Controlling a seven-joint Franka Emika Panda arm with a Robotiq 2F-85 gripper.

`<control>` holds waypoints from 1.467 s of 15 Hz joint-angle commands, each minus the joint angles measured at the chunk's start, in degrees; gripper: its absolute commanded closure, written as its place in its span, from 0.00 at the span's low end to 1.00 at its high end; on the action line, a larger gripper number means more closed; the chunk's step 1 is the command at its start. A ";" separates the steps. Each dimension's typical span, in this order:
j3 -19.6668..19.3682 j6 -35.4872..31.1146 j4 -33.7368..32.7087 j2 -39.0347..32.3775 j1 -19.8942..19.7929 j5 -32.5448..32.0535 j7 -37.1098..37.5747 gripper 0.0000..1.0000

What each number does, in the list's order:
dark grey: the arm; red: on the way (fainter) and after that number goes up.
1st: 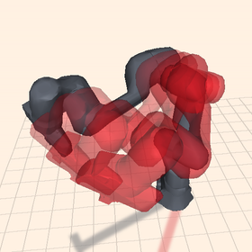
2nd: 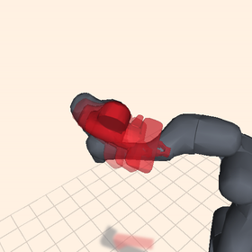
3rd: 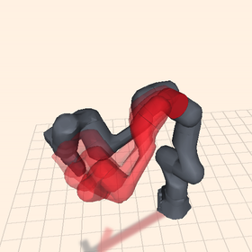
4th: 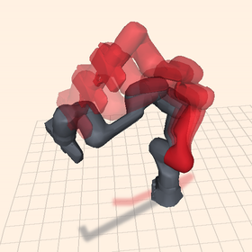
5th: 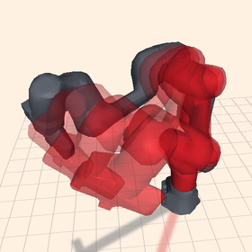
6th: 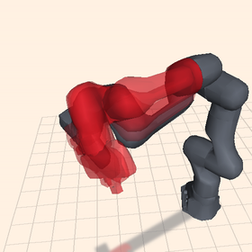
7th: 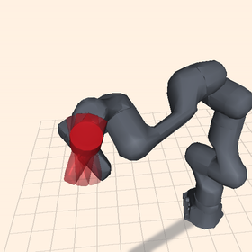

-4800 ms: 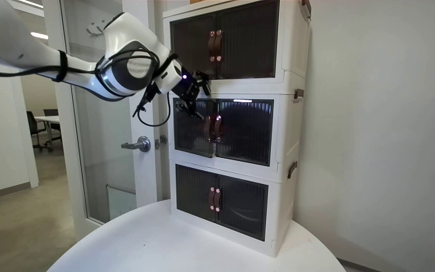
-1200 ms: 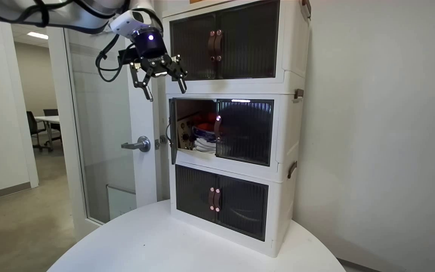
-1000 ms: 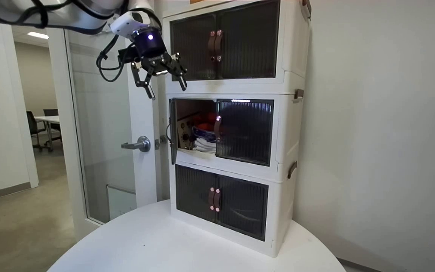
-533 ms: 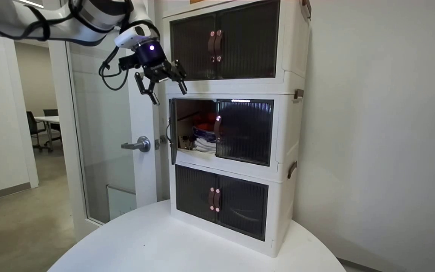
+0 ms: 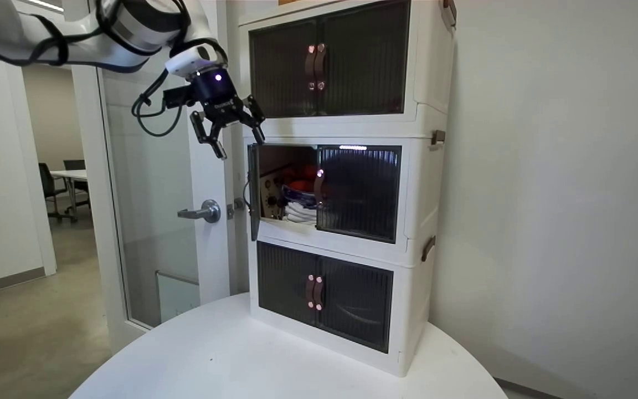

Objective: Open the middle shelf compartment

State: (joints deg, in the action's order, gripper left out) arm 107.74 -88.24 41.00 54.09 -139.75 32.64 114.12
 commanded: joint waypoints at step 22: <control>-1.09 0.76 -1.18 2.43 0.66 0.61 -5.37 0.00</control>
State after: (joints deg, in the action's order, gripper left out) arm 106.64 -87.49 40.89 55.73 -140.11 34.17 110.45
